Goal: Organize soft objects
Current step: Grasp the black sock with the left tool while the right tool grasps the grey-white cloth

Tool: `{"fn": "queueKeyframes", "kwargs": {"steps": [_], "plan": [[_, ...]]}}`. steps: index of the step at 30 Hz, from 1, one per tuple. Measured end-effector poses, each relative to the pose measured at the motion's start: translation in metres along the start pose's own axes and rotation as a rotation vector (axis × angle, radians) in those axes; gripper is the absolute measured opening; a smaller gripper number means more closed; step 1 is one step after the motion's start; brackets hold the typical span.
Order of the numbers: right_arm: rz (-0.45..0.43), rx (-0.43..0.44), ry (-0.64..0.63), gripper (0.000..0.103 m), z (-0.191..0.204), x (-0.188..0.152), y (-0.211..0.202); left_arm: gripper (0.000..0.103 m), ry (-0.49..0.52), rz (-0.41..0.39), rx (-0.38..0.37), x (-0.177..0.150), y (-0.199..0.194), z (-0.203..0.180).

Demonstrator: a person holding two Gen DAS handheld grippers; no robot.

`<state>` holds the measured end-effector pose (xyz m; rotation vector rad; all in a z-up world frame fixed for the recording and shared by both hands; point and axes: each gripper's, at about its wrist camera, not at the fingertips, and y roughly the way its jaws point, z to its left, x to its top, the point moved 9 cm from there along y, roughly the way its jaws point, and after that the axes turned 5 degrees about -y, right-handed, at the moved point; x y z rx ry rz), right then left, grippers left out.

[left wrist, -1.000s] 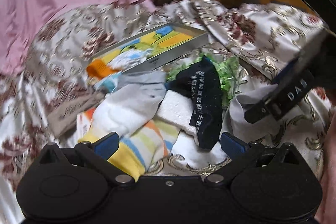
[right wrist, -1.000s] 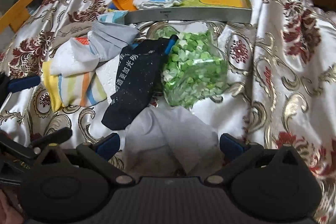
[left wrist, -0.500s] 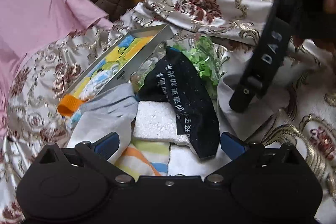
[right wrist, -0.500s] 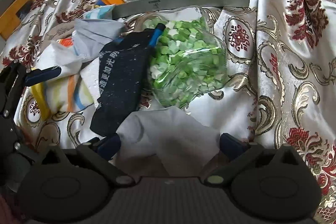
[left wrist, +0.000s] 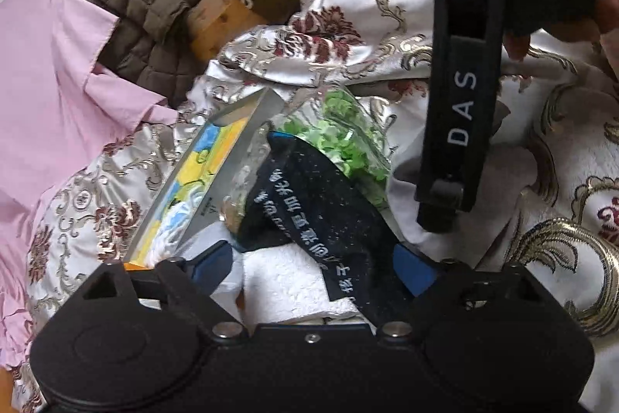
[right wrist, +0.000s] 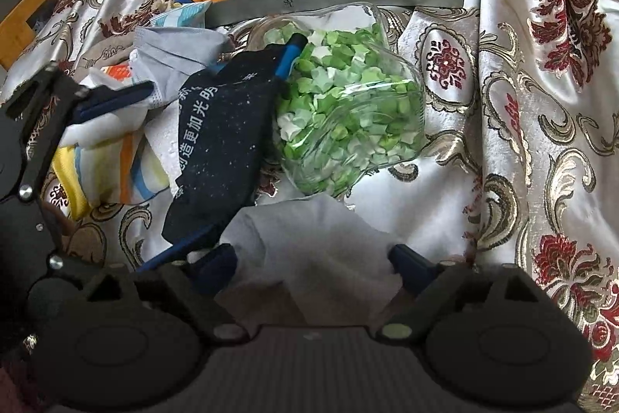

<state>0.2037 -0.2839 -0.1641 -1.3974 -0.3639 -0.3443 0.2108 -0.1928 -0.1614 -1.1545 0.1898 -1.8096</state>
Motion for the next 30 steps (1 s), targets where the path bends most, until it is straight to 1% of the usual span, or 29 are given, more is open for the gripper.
{"fn": "queueKeyframes", "kwargs": {"steps": [1,3,5,7,9,11,13,14,15,16,17,20,22,26,27,30], "plan": [[-0.001,0.002,-0.001,0.09,0.001,0.0,0.0,0.082,-0.002,0.005,-0.014,-0.001,0.001,-0.002],[-0.002,0.009,-0.002,0.089,0.001,0.001,0.0,0.078,-0.002,0.014,-0.039,-0.003,0.003,-0.006],[-0.004,0.017,-0.007,0.087,0.003,0.001,0.0,0.074,0.023,0.008,-0.04,-0.004,0.003,-0.011],[-0.007,0.024,-0.014,0.085,0.004,0.001,0.0,0.063,0.049,0.003,-0.043,-0.004,0.004,-0.016],[-0.009,0.028,-0.02,0.082,0.005,0.002,0.0,0.059,0.077,0.001,-0.041,-0.004,0.005,-0.02],[-0.01,0.031,-0.025,0.077,0.006,0.001,0.0,0.053,0.106,-0.004,-0.038,-0.005,0.006,-0.025],[-0.013,0.035,-0.028,0.073,0.006,0.002,0.0,0.04,0.118,-0.003,-0.05,-0.005,0.006,-0.03],[-0.013,0.034,-0.03,0.07,0.006,0.002,0.0,0.037,0.122,-0.001,-0.056,-0.006,0.006,-0.032],[-0.014,0.034,-0.031,0.068,0.007,0.002,0.001,0.032,0.126,-0.002,-0.058,-0.006,0.005,-0.033],[-0.015,0.033,-0.033,0.065,0.007,0.002,0.002,0.024,0.13,-0.005,-0.051,-0.006,0.004,-0.035],[-0.014,0.033,-0.033,0.062,0.006,0.002,0.003,0.023,0.132,-0.005,-0.046,-0.006,0.003,-0.035],[-0.018,0.036,-0.033,0.059,0.006,0.002,0.003,0.018,0.113,-0.003,-0.034,-0.007,-0.001,-0.031],[-0.022,0.039,-0.036,0.054,0.006,0.001,0.002,0.012,0.091,0.001,-0.021,-0.006,-0.003,-0.025],[-0.035,0.04,-0.045,0.047,0.008,0.002,-0.001,0.009,0.056,0.025,0.033,-0.004,-0.008,-0.009],[-0.038,0.042,-0.044,0.046,0.008,0.002,-0.002,0.009,0.04,0.035,0.051,-0.004,-0.009,-0.004],[-0.055,0.057,-0.031,0.042,0.007,0.003,-0.004,0.006,-0.066,0.071,0.106,-0.006,-0.012,0.015]]}}
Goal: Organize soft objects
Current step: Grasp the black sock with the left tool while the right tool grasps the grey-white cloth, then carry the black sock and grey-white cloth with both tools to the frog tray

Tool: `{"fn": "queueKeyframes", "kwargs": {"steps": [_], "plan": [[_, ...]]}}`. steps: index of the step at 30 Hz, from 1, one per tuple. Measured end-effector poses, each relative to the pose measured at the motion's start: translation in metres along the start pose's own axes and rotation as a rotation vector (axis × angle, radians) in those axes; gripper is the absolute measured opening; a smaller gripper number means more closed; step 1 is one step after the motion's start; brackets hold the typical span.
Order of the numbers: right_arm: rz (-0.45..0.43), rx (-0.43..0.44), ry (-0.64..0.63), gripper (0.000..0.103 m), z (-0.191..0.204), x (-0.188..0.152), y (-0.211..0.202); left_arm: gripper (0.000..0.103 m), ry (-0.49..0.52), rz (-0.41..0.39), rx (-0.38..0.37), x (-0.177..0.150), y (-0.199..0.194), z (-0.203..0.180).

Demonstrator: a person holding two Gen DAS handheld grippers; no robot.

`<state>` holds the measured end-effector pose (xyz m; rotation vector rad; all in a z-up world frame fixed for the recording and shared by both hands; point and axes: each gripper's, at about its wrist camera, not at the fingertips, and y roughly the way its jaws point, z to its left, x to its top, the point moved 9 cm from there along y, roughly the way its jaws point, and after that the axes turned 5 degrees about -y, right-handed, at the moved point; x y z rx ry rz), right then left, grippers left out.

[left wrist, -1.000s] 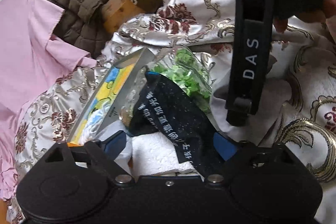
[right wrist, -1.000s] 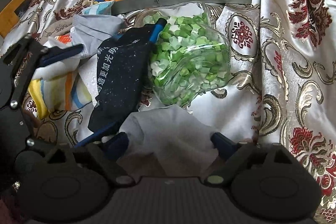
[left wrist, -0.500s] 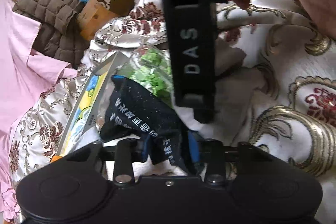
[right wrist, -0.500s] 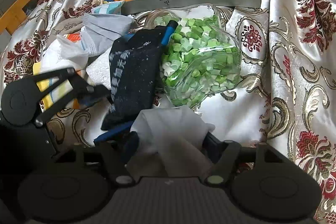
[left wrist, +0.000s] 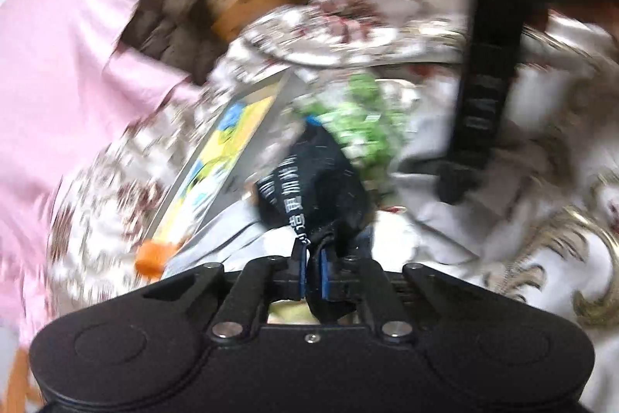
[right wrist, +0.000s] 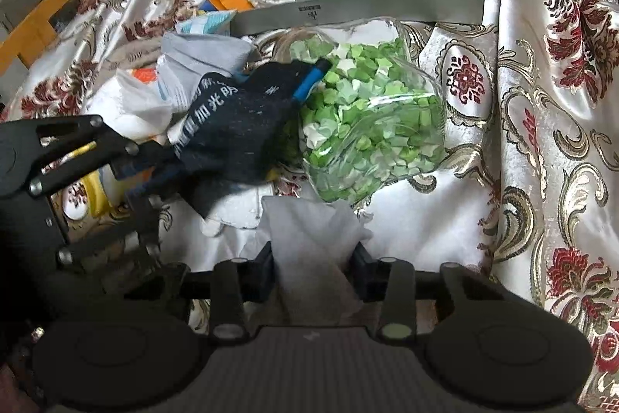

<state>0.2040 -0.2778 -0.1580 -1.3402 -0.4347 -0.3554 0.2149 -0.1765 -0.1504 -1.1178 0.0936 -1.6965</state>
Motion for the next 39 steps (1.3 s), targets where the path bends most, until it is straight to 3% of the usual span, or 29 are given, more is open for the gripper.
{"fn": "queueKeyframes", "kwargs": {"steps": [8,17,22,31,39], "plan": [[-0.076,0.052,0.029,0.027,0.0,0.008,-0.007,0.003,-0.294,0.024,0.154,0.003,-0.001,0.051],[-0.189,0.083,0.016,0.021,0.005,0.019,-0.021,0.002,-0.442,-0.111,0.283,0.028,-0.035,0.093],[-0.267,0.095,0.013,0.021,0.008,0.026,-0.034,0.002,-0.535,-0.14,0.262,0.037,-0.05,0.101],[-0.486,0.05,0.02,0.021,0.006,0.043,-0.076,0.002,-0.748,-0.153,0.172,0.044,-0.062,0.111],[-0.608,0.053,0.083,0.021,-0.014,0.091,-0.1,0.002,-0.921,-0.164,0.093,0.068,-0.035,0.142]]}}
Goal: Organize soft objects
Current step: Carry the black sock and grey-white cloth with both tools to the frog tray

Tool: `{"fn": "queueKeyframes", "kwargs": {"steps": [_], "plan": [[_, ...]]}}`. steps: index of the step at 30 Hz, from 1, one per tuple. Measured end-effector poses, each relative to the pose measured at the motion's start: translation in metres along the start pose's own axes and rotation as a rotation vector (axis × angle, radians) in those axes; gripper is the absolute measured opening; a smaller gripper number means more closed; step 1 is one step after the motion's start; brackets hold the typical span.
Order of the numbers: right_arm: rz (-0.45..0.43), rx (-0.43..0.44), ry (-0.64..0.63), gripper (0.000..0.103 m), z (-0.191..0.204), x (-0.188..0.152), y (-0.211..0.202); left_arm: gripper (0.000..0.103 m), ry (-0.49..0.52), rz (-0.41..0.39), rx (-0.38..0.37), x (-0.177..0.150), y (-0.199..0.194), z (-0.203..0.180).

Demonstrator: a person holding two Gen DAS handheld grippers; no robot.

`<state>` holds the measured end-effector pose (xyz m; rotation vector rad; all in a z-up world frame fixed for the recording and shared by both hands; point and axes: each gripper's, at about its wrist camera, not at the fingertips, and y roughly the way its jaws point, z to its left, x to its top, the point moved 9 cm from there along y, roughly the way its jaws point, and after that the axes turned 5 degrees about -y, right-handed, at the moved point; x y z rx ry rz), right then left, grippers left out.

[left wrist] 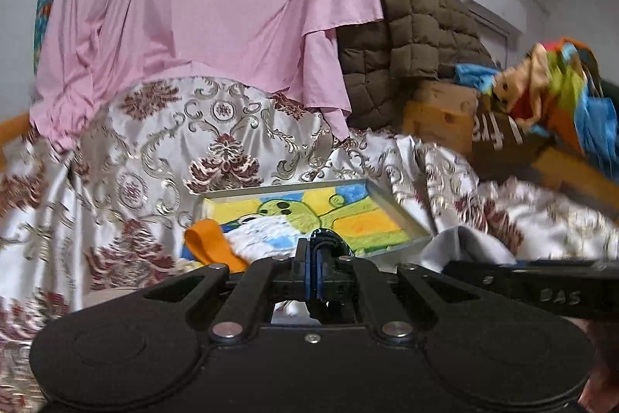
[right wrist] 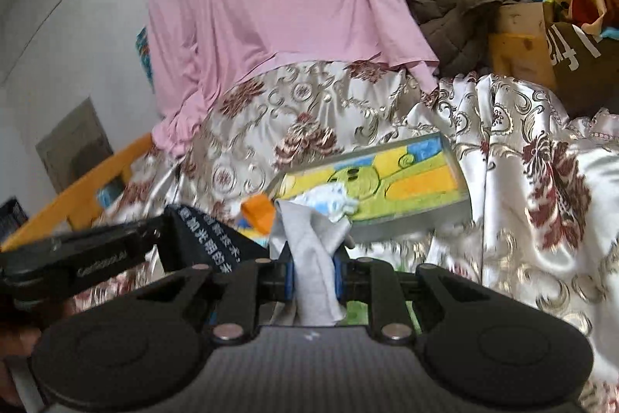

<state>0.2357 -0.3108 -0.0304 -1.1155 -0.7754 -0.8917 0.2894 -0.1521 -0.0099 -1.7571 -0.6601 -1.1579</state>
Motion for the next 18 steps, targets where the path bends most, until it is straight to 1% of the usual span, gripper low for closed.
{"fn": "queueKeyframes", "kwargs": {"steps": [2,4,7,11,14,18], "plan": [[-0.01,-0.009,0.015,0.021,-0.009,0.015,0.016,0.002,-0.05,0.004,-0.01,0.012,0.017,0.001],[-0.024,-0.022,0.012,0.021,-0.019,0.03,0.031,0.002,-0.087,-0.008,-0.006,0.024,0.036,0.003],[-0.044,-0.035,0.032,0.021,-0.034,0.051,0.058,0.002,-0.075,-0.026,0.007,0.04,0.068,0.002],[-0.069,-0.084,0.063,0.022,-0.06,0.073,0.097,0.002,-0.087,-0.024,0.028,0.056,0.122,0.002],[-0.069,-0.116,0.113,0.022,-0.082,0.079,0.125,0.002,-0.103,-0.01,0.036,0.06,0.16,0.0],[-0.055,-0.163,0.173,0.022,-0.112,0.074,0.157,0.002,-0.092,0.013,0.044,0.056,0.201,-0.003]]}}
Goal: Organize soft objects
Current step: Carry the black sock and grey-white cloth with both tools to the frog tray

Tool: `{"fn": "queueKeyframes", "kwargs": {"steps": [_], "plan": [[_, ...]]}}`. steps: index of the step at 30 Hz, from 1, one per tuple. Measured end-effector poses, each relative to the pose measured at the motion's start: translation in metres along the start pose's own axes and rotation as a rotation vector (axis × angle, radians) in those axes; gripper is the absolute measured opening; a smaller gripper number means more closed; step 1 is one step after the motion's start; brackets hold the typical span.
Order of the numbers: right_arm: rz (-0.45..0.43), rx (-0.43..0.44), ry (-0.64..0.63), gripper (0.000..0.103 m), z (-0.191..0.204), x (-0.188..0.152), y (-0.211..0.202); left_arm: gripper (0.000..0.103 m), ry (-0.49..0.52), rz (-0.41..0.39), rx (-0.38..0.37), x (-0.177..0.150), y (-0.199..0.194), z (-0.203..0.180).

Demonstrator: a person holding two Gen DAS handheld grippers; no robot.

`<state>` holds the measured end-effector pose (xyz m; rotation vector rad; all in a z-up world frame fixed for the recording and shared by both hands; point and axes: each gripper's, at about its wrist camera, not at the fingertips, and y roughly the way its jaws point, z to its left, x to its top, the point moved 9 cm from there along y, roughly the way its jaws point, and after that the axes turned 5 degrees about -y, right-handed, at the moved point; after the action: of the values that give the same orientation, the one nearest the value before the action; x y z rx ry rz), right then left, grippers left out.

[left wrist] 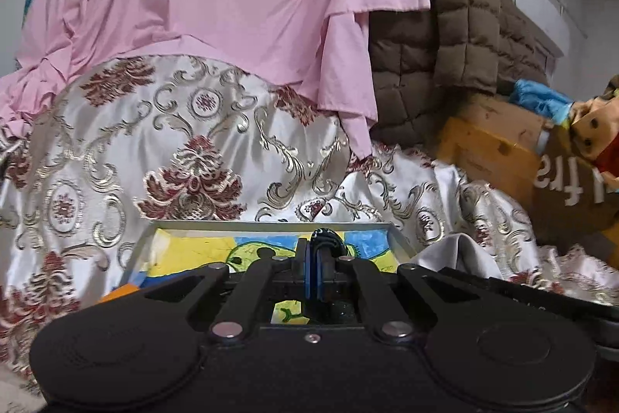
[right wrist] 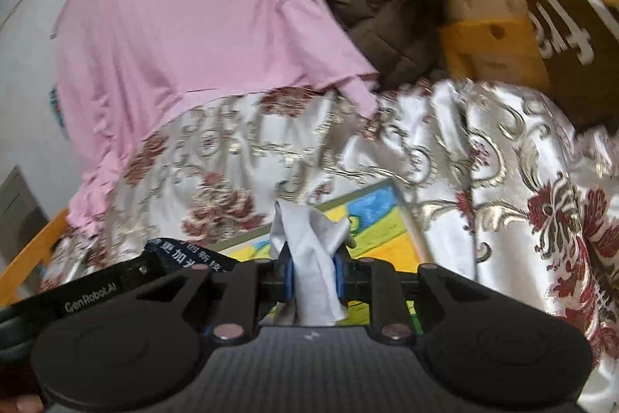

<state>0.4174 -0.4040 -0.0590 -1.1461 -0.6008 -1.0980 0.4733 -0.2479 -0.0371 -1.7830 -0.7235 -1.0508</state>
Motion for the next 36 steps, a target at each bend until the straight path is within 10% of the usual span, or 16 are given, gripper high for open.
{"fn": "queueKeyframes", "kwargs": {"steps": [24,36], "plan": [[0.205,-0.112,0.055,0.035,-0.039,-0.027,0.054,0.005,-0.014,0.197,0.048,-0.05,0.074,0.0],[0.212,-0.095,0.058,0.065,-0.037,-0.026,0.049,0.029,0.004,0.234,0.052,-0.055,0.065,0.002]]}}
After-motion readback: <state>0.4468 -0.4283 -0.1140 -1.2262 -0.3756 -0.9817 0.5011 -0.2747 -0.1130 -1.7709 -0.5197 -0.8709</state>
